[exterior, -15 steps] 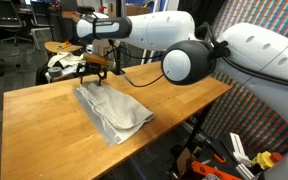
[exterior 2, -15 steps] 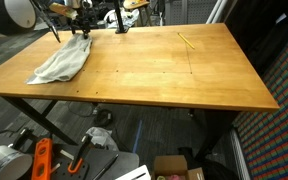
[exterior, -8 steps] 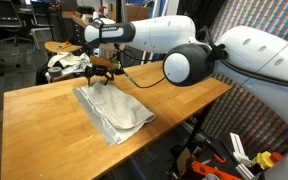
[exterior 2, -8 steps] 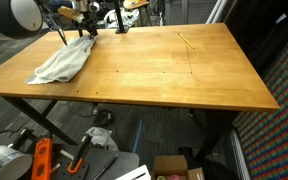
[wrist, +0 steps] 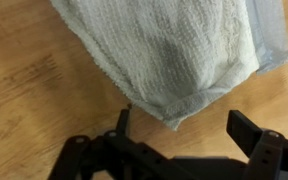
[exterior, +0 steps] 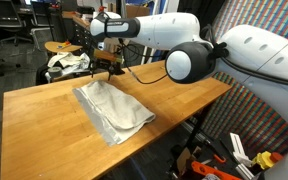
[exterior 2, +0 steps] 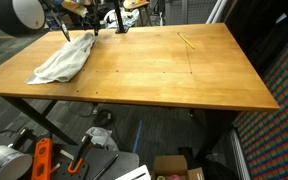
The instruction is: Fold the towel on the table
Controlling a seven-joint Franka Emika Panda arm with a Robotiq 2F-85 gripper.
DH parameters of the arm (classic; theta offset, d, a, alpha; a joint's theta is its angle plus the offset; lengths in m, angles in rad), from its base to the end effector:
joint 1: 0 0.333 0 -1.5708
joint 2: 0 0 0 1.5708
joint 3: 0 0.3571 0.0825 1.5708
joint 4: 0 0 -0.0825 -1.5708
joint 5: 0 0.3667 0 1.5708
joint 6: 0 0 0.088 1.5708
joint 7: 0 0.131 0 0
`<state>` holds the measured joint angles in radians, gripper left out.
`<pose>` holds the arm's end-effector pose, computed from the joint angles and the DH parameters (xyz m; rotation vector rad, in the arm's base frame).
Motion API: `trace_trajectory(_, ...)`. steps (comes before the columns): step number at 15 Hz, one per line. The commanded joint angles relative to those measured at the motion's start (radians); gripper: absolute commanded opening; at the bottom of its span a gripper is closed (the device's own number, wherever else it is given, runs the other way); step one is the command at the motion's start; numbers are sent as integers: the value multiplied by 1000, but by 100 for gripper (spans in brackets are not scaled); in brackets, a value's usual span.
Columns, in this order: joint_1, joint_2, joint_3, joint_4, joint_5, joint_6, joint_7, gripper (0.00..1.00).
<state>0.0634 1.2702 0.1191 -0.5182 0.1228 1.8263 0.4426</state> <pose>0.8282 0.1059 0.2383 -2.8556 0.5416 0.0372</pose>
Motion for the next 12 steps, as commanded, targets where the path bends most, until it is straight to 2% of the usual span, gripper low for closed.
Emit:
trace_trajectory(1,-23,-62,-2,17,1,-80,9,100)
trace_trajectory(8,-85,-175,-68,14,-51,-224,-14,100)
trace_trajectory(12,-143,-199,-86,7,-51,-236,-55,100)
